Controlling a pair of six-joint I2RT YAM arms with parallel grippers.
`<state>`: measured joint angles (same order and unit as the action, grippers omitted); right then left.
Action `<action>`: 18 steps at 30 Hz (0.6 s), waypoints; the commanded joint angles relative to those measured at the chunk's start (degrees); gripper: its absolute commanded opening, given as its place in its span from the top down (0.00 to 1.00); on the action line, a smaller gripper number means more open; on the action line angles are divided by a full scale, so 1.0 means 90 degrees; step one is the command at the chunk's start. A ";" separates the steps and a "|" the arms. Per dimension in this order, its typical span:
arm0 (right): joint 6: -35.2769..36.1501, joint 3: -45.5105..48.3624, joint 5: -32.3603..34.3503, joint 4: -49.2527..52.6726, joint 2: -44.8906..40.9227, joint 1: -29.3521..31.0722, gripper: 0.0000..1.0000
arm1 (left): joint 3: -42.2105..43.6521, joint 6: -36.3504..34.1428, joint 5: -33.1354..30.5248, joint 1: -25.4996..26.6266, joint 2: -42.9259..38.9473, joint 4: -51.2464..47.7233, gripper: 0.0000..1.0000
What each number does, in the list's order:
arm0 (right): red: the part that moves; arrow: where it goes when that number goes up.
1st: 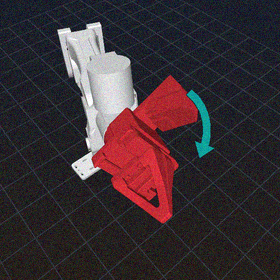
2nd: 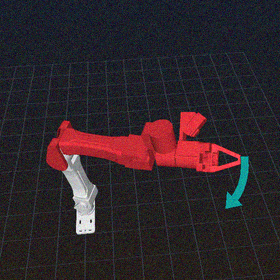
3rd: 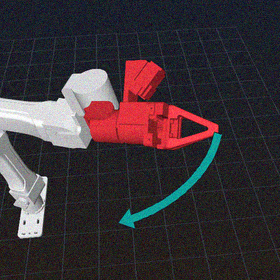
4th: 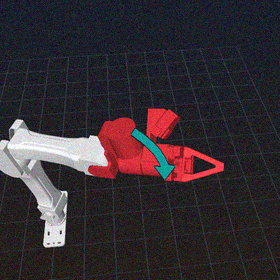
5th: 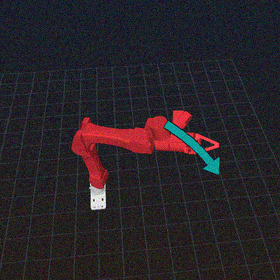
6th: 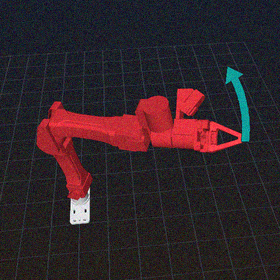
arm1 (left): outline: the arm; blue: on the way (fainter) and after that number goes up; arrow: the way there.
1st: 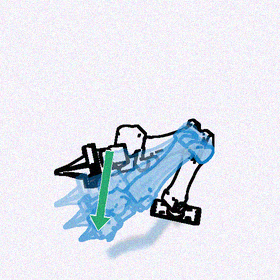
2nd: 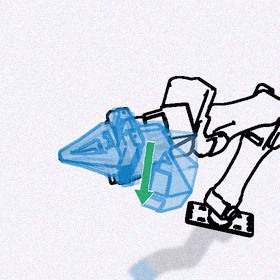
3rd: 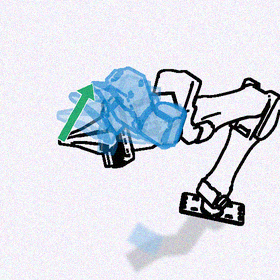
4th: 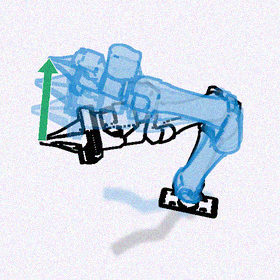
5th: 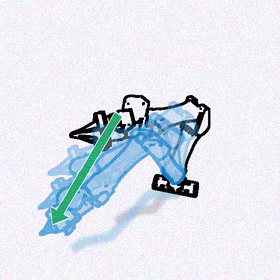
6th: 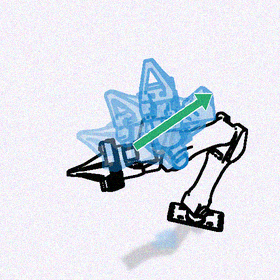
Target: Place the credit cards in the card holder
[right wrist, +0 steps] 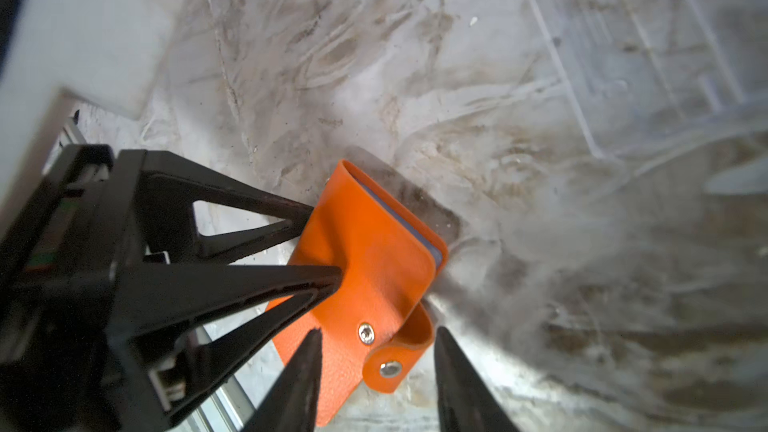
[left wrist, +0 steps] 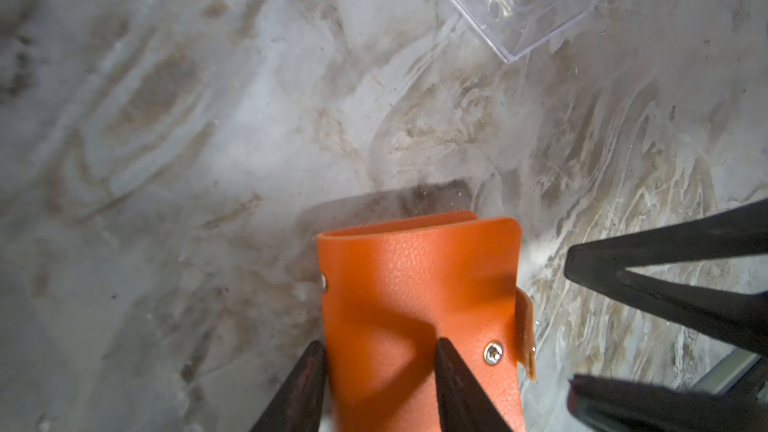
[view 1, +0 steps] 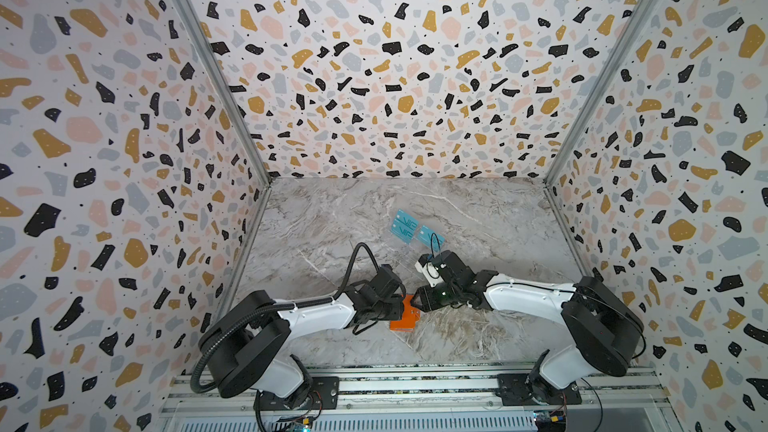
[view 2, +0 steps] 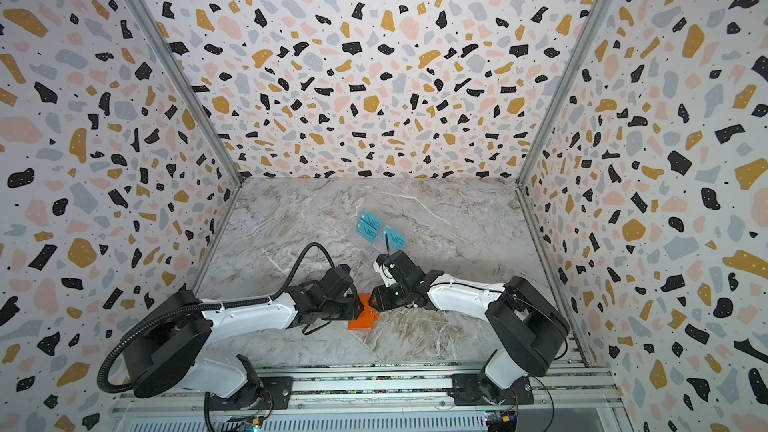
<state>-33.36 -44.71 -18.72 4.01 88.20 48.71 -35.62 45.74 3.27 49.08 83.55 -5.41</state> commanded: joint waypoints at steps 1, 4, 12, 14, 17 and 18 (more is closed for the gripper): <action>-0.0539 -0.0131 0.0493 0.0446 -0.0084 0.0250 0.51 | 0.0256 0.0043 -0.0159 0.0137 0.0219 -0.0610 0.55; -0.0719 -0.0228 0.0600 0.0508 0.0138 0.0449 0.50 | 0.0246 -0.0012 -0.0142 0.0240 0.0312 -0.0696 0.54; -0.0849 -0.0247 0.1204 0.0880 0.0340 0.0571 0.65 | 0.0393 0.0137 -0.0677 0.0410 0.0375 -0.0995 0.56; -0.0815 -0.0238 0.1315 0.0994 0.0356 0.0550 0.68 | 0.0383 0.0185 -0.0769 0.0497 0.0373 -0.1029 0.57; -0.0786 -0.0137 0.1355 0.0992 0.0275 0.0468 0.74 | 0.0441 0.0332 -0.0776 0.0579 0.0328 -0.0912 0.57; -0.0785 -0.0099 0.1354 0.0968 0.0223 0.0450 0.76 | 0.0451 0.0391 -0.0773 0.0599 0.0317 -0.0877 0.57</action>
<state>-40.29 -45.80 -8.86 10.39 91.29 53.41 -35.11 47.24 -4.32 53.54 83.92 -4.99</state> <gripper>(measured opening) 0.252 0.427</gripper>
